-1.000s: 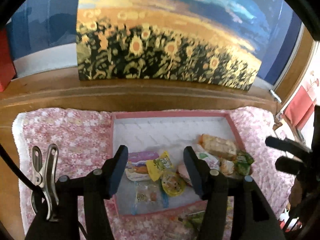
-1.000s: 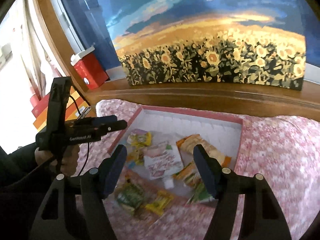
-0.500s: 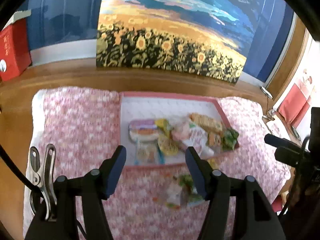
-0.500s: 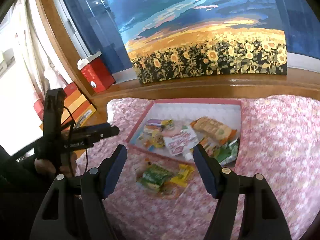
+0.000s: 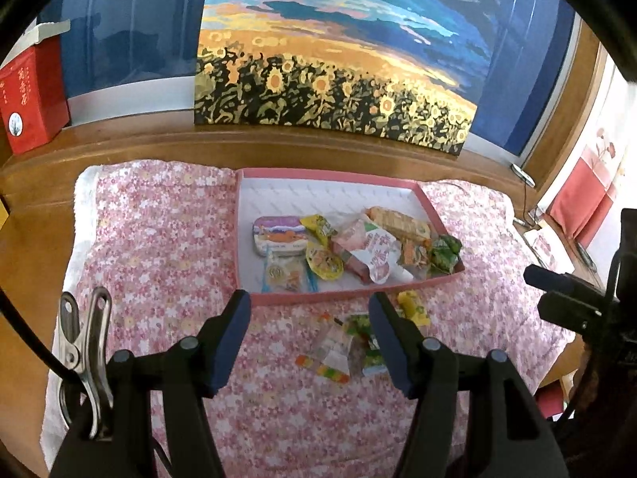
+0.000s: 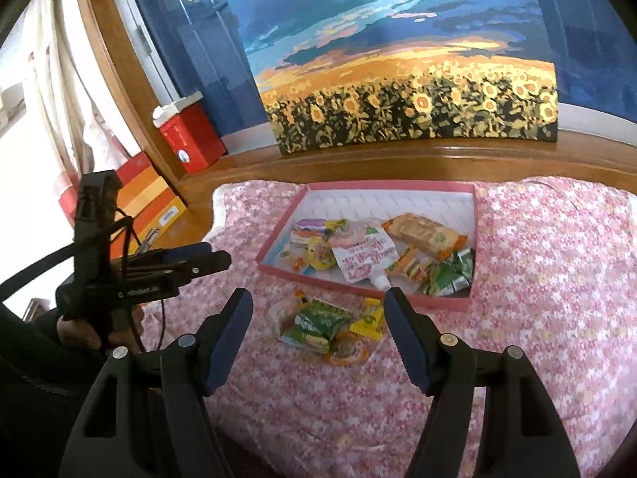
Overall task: Organize snacks
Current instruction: 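Withdraw both open tools from the tray toward the remaining snacks, then grasp the green snack bag with left tool while right tool approaches the yellow packet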
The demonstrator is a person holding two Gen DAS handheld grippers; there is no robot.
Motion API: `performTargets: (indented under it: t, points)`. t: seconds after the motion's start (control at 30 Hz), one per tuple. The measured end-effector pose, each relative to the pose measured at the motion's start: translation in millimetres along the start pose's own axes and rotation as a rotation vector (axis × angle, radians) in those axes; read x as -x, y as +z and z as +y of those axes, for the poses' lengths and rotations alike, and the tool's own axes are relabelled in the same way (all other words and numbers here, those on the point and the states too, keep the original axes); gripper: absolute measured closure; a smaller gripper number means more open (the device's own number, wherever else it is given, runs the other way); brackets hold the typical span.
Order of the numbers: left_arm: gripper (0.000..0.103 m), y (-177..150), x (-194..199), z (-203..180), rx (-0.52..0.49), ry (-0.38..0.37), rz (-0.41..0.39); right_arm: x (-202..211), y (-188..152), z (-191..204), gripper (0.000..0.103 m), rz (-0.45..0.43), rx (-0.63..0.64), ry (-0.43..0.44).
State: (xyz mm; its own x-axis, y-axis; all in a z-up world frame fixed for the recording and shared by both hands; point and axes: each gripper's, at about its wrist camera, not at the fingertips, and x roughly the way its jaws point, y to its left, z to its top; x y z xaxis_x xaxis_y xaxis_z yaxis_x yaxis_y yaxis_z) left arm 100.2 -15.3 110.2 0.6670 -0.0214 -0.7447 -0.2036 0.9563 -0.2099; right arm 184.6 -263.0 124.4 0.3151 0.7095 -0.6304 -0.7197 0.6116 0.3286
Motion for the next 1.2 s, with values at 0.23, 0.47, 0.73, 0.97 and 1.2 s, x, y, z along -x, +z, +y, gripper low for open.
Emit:
performTargets:
  t: [0.23, 0.47, 0.73, 0.97, 1.2]
  points:
    - [0.038, -21.8, -3.8, 2.3, 0.036, -0.002, 0.061, -1.6, -17.8, -1.2, 0.034, 0.075, -0.043, -0.005]
    - [0.038, -51.0, -9.2, 0.3, 0.045, 0.002, 0.145, -20.1, -47.1, -10.7, 0.044, 0.217, -0.124, -0.043]
    - [0.038, -81.7, -19.2, 3.5, 0.06, 0.006, 0.237, -39.8, -79.0, -13.9, 0.046, 0.327, -0.146, -0.108]
    - [0.038, -81.9, -24.3, -1.6, 0.05, -0.013, 0.246, -37.6, -81.3, -9.1, 0.059, 0.319, -0.098, -0.139]
    - [0.038, -57.7, -26.9, -15.8, -0.004, -0.032, 0.206, -33.7, -73.8, -18.0, 0.086, 0.317, -0.083, -0.279]
